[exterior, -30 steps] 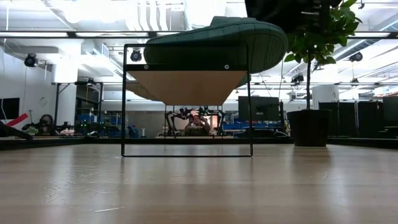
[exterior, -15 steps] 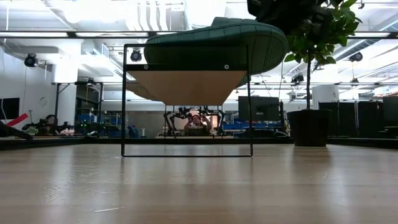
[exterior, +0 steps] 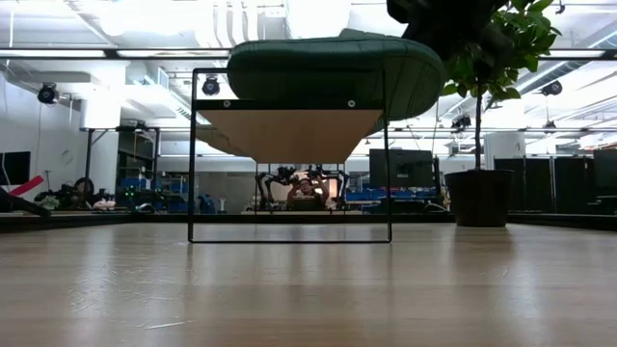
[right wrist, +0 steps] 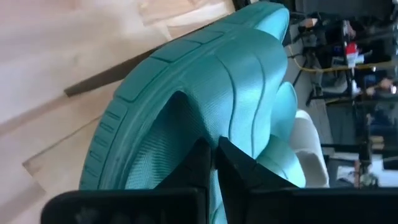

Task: Pick and place slides into the shelf
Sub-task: Put the blue slide on the shelf

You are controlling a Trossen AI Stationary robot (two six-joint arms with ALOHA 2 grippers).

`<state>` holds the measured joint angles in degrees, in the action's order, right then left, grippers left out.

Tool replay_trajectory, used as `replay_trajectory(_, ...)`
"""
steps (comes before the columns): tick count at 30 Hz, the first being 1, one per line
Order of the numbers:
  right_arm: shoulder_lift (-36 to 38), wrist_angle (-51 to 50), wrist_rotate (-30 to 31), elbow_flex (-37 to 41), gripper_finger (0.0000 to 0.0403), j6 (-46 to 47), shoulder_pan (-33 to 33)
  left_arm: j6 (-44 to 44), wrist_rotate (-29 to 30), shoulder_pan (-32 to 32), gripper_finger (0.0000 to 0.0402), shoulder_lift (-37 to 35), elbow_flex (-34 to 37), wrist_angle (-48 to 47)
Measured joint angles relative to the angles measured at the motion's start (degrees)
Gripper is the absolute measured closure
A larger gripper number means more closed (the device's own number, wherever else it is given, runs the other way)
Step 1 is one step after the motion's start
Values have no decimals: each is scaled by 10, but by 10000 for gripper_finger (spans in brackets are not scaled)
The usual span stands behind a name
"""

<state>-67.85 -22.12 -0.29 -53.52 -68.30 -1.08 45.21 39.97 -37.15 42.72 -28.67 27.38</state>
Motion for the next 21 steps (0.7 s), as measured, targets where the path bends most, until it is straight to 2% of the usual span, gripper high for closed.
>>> replay_trajectory(6, 0, 4, 4, 0, 392, -80, 0, 0, 0, 0, 150, 0, 0, 0)
replay_trajectory(10, 0, 12, 8, -4, 392, -87, 0, 0, 0, 0, 150, 0, 0, -4)
replay_trajectory(14, 1, 26, 50, -4, 392, -93, 1, 0, 0, 0, 150, 0, 0, -5)
replay_trajectory(21, 8, 34, 51, -4, 392, -95, 1, 0, 0, 0, 150, 0, 0, -9)
